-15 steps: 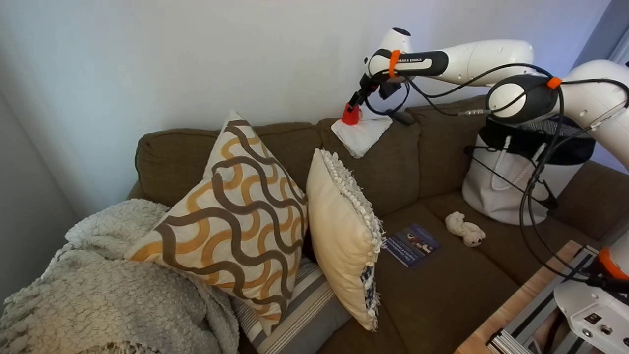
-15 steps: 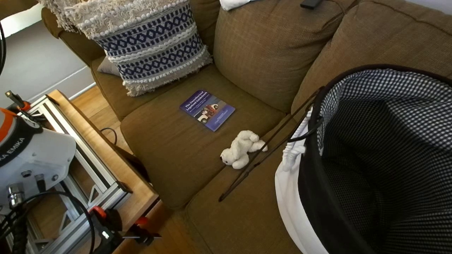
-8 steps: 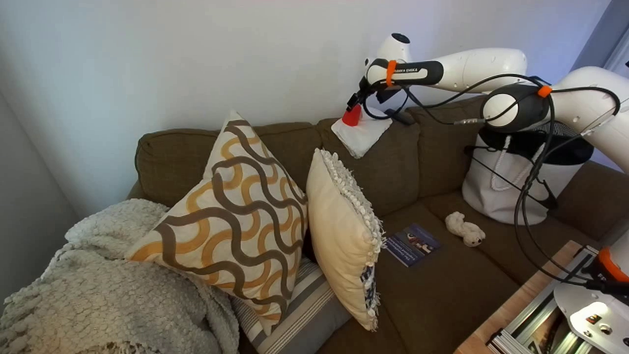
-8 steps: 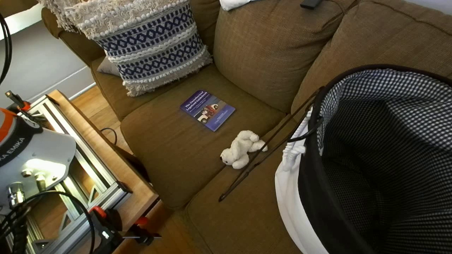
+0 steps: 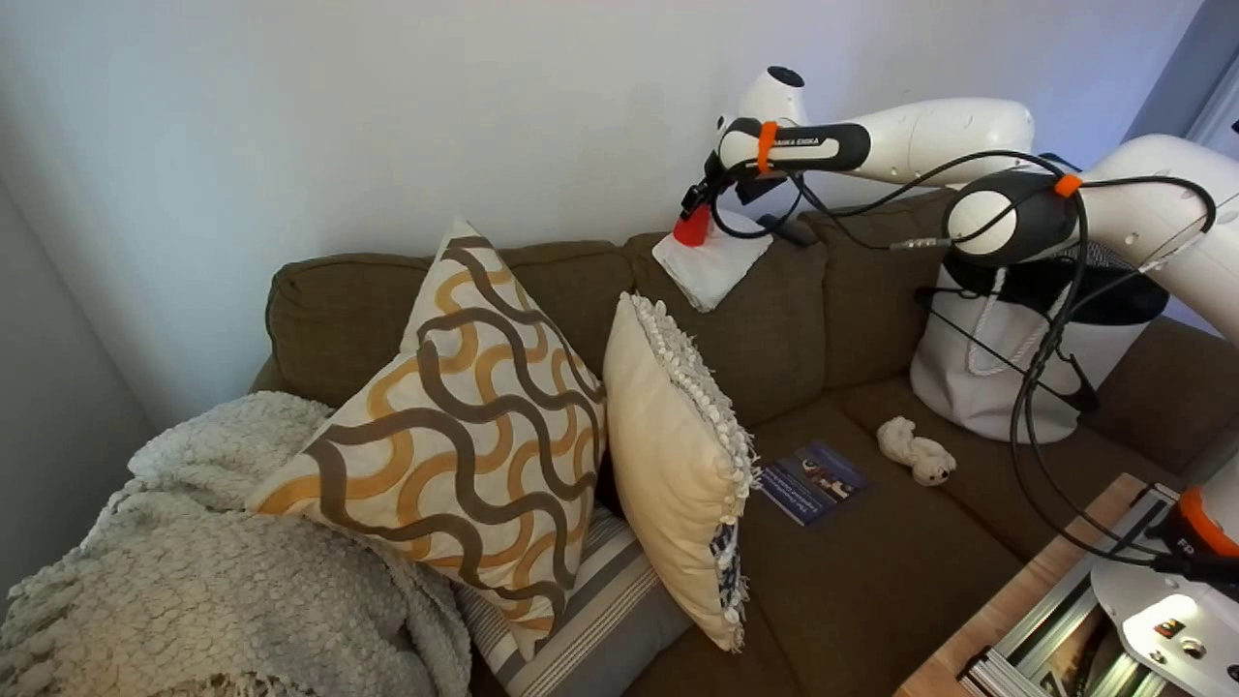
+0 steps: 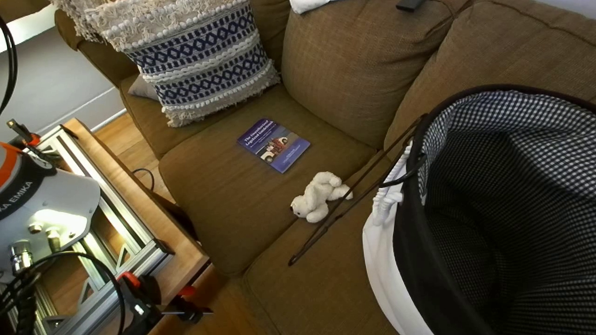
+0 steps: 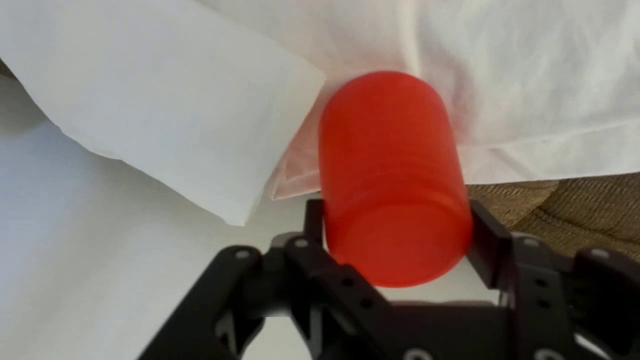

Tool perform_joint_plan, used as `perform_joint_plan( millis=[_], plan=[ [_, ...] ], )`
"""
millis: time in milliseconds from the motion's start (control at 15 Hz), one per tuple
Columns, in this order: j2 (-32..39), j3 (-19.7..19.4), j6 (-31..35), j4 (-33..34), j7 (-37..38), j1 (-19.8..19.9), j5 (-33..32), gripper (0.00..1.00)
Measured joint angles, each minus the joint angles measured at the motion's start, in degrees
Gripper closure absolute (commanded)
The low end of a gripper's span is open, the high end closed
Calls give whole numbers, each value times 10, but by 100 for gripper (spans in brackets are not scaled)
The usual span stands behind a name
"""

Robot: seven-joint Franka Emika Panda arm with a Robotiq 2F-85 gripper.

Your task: Move the cup to the sofa middle seat

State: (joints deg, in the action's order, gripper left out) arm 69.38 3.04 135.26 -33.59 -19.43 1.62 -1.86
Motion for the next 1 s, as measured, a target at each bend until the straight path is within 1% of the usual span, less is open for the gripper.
perform_joint_plan(
  millis=[200,267,400,533,667,733,1000],
  plan=[
    [-9,3,-7,7,3,-9,2,57],
    [-19,8,-25,7,2,-14,2,57],
    [-50,14,-91,6,2,-22,2,57],
    [-85,10,-169,2,13,-26,0,57],
    [-117,-10,-221,-7,50,-24,-4,57],
    [-132,-21,-235,-15,73,-22,-5,57],
    [-177,-70,-243,-60,166,-16,-18,57]
  ],
)
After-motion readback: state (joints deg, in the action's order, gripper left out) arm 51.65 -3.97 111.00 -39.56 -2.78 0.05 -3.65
